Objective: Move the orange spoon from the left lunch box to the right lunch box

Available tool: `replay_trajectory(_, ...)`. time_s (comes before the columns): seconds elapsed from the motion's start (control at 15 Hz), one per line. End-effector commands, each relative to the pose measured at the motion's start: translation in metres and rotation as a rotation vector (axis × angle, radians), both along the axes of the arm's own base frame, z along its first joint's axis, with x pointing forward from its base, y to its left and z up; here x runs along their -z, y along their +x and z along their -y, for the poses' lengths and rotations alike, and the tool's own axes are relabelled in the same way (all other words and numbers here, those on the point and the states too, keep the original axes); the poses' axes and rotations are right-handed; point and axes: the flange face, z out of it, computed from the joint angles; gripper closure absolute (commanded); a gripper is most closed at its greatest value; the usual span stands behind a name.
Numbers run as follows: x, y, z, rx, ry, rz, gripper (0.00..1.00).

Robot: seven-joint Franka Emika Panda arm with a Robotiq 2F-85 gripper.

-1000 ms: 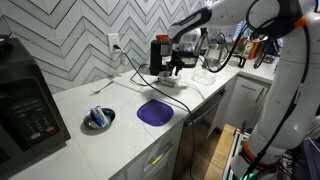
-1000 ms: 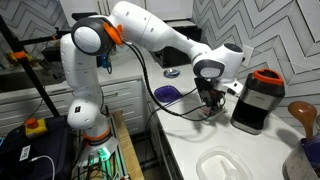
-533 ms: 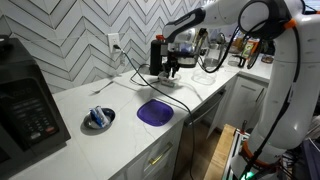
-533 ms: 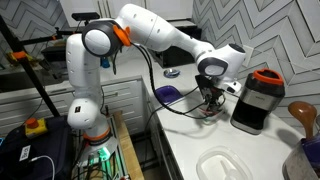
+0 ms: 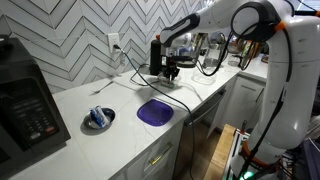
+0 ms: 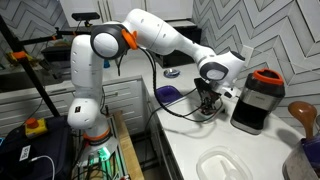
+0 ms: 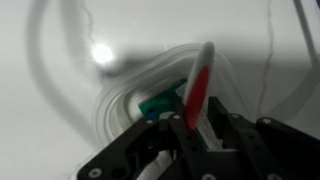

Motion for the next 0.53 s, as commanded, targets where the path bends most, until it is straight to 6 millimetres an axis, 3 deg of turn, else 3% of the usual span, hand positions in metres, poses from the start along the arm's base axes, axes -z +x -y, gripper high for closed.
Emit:
replay_trajectory(0.0,0.009,0.001,0.003,-0.02,0.013,-0.061,0.84)
replay_trajectory(0.07,0.011,0.0,0.003,-0.022,0.014,-0.072,1.0)
replay_trajectory(0.27,0.0,0.001,0.005,-0.017,-0.002,-0.062,0.97)
replay_trajectory(0.47,-0.037,-0.005,0.013,0.001,-0.011,0.006,0.98)
